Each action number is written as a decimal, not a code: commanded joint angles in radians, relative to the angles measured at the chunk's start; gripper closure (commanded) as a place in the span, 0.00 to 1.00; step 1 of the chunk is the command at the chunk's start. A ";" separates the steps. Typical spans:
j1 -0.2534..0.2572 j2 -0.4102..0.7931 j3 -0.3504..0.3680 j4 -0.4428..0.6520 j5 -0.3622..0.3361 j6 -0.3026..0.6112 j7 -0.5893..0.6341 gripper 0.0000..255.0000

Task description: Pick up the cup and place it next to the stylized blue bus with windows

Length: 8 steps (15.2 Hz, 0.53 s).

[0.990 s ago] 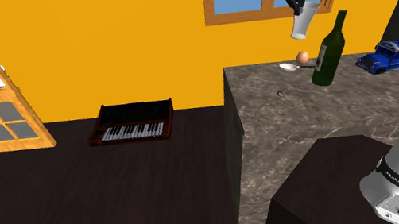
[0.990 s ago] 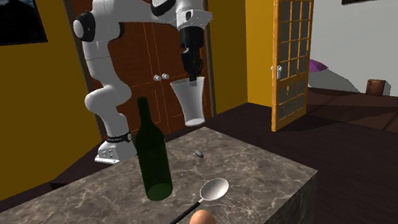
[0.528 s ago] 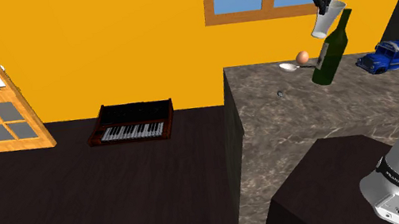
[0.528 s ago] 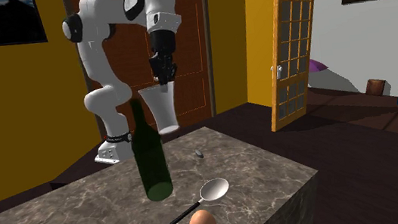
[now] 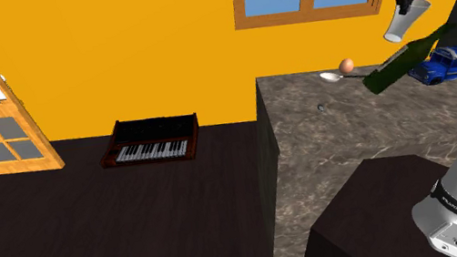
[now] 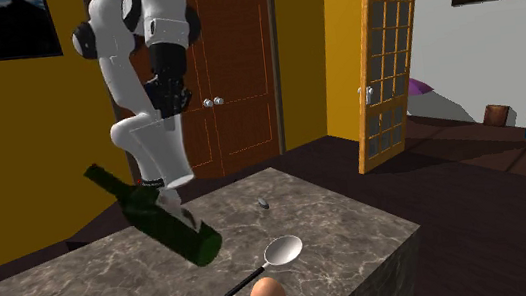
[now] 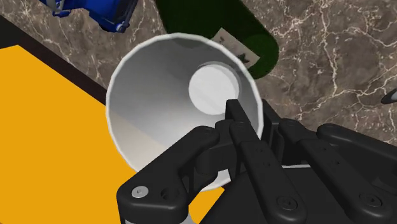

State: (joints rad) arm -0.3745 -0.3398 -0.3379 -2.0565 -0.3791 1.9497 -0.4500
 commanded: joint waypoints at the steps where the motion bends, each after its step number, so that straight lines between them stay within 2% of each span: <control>1: -0.018 -0.023 -0.032 -0.020 -0.008 0.011 -0.045 1.00; 8: -0.075 -0.072 -0.148 -0.046 -0.030 0.042 -0.203 1.00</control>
State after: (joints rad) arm -0.4393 -0.3990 -0.4680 -2.0940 -0.4036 1.9866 -0.6269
